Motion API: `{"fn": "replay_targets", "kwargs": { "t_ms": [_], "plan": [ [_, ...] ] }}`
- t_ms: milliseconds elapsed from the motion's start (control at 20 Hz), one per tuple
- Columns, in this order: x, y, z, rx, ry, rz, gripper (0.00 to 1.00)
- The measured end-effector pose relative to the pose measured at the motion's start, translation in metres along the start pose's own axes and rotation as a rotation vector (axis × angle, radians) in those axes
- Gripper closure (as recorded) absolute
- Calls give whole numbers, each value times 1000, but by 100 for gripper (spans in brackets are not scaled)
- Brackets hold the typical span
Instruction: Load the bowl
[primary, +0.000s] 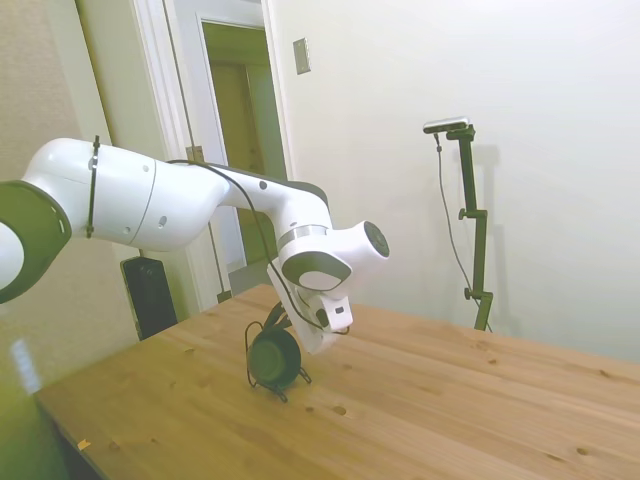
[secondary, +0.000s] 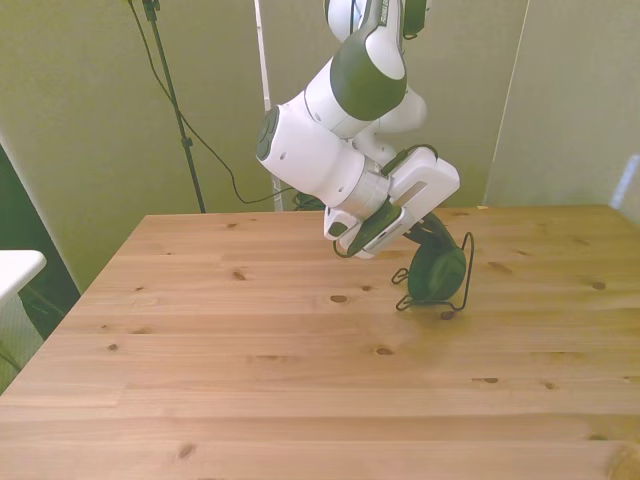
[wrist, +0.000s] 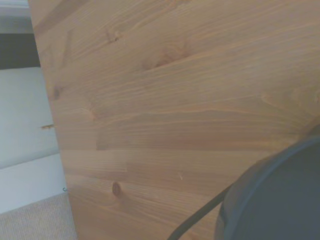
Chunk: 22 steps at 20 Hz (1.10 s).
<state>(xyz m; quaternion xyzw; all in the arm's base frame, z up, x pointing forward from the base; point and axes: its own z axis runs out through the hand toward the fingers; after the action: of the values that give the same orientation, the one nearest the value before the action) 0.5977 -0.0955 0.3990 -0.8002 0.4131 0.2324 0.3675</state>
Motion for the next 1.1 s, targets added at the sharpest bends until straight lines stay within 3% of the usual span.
{"fn": "replay_targets", "kwargs": {
  "t_ms": [200,250,1100],
  "plan": [
    [-1,0,0,-2,2,-2,100],
    [-1,-1,0,-4,3,-2,0],
    [-7,-5,5,-48,16,21,0]
  ]
}}
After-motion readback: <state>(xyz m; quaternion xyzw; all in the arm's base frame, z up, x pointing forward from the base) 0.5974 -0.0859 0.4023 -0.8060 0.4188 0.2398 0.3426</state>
